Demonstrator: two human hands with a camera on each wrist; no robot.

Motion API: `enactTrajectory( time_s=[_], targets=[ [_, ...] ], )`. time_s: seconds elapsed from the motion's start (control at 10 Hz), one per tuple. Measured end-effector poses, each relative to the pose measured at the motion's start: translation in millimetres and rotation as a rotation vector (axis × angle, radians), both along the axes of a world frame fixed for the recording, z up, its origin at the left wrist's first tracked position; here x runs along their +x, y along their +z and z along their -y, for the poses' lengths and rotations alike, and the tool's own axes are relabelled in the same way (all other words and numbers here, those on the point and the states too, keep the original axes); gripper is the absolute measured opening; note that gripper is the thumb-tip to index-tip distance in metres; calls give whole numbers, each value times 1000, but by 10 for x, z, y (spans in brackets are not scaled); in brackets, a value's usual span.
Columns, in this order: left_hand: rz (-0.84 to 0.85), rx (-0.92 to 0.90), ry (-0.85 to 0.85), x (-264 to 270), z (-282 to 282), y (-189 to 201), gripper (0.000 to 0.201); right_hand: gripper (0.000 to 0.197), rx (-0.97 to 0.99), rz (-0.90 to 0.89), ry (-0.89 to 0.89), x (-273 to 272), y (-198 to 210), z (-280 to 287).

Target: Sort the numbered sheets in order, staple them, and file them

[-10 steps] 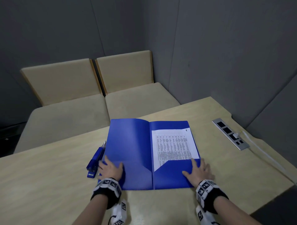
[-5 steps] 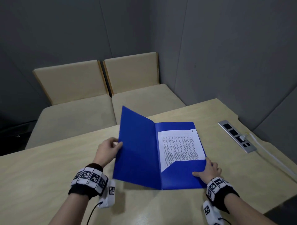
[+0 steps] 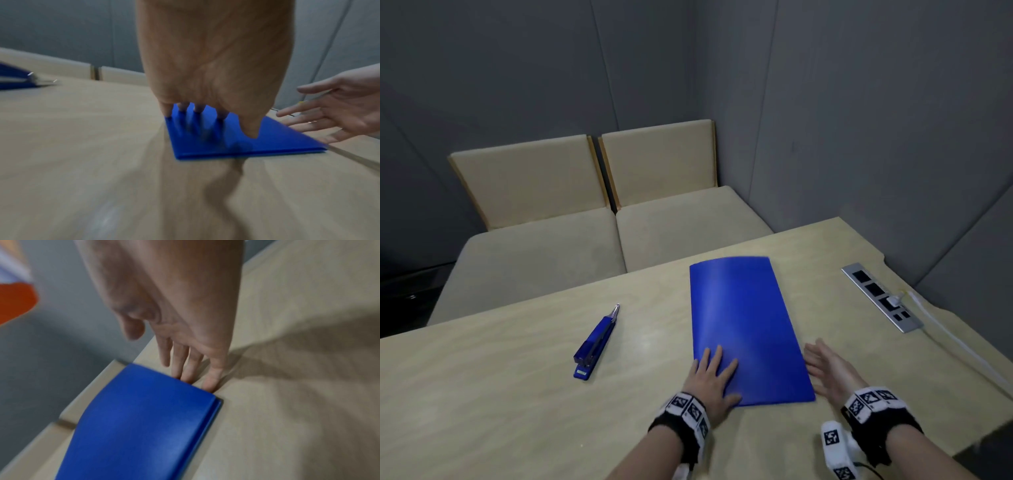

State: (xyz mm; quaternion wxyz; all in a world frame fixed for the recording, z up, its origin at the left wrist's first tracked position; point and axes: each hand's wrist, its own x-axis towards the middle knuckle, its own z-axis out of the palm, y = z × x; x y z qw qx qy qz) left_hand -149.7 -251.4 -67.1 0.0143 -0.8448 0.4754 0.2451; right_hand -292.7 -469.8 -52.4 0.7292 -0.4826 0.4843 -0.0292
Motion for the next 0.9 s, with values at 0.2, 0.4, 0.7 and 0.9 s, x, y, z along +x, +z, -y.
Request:
enactTrajectory(
  time_s=[0.2, 0.4, 0.7, 0.9],
  targets=[
    [13, 34, 57, -10, -434, -109, 68, 63, -711, -285, 634, 369, -95, -432],
    [6, 30, 229, 22, -1009, -125, 72, 73, -1067, -476, 1032, 734, -114, -1094],
    [-34, 80, 281, 3, -1290, 25, 76, 74, -1117, -522, 1135, 824, -49, -1449],
    [-42, 90, 224, 174, -1244, 242, 66, 67, -1068, -592, 1177, 946, 151, -1463]
  ],
)
